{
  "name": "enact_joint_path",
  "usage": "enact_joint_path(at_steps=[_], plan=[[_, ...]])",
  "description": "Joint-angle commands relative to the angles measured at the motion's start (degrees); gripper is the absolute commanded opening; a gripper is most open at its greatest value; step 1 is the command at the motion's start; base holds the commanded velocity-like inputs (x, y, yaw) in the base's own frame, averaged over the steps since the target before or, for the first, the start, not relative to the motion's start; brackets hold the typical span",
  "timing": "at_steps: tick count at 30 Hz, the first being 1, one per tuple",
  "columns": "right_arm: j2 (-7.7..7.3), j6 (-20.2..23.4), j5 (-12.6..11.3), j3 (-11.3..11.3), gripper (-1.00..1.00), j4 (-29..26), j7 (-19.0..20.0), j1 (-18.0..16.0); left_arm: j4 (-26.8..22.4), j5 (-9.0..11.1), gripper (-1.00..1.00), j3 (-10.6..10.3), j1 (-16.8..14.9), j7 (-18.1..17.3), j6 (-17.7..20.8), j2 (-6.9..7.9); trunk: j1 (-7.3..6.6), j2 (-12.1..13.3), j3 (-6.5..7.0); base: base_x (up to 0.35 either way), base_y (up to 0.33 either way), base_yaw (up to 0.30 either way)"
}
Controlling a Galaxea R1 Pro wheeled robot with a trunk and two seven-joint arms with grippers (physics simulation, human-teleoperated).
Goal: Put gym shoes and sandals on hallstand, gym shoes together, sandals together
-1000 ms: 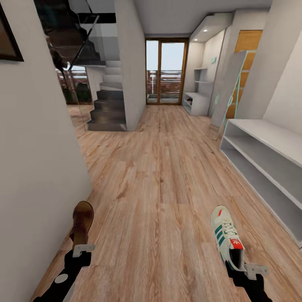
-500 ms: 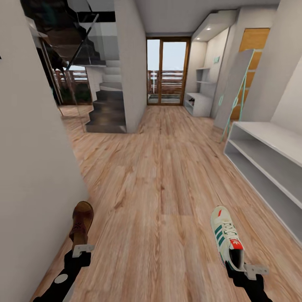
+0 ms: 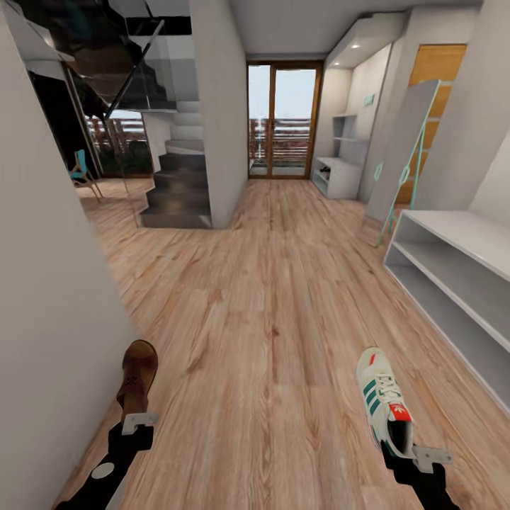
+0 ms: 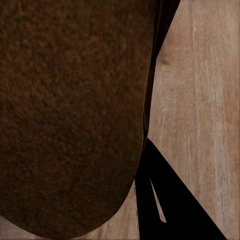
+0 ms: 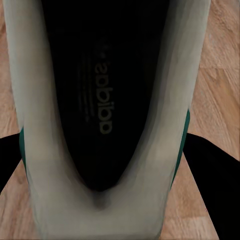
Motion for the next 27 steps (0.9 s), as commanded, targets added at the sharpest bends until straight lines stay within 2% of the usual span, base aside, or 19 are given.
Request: enact_joint_path(at_steps=[1, 27], plan=[[0.01, -0.17, -0.56, -0.08, -1.00, 0.05, 0.45, -0.03, 0.02, -0.80, -1.00, 0.41, -0.05, -0.23, -0.20, -0.05, 0.02, -0.02, -0.05, 0.337, -0.081, 0.000], [0.00, -0.25, -0.49, -0.08, -1.00, 3.69, 0.41, -0.04, -0.08, -0.80, -1.00, 0.43, -0.05, -0.22, -0.20, 0.05, 0.02, -0.02, -0.05, 0.334, -0.106, 0.000]])
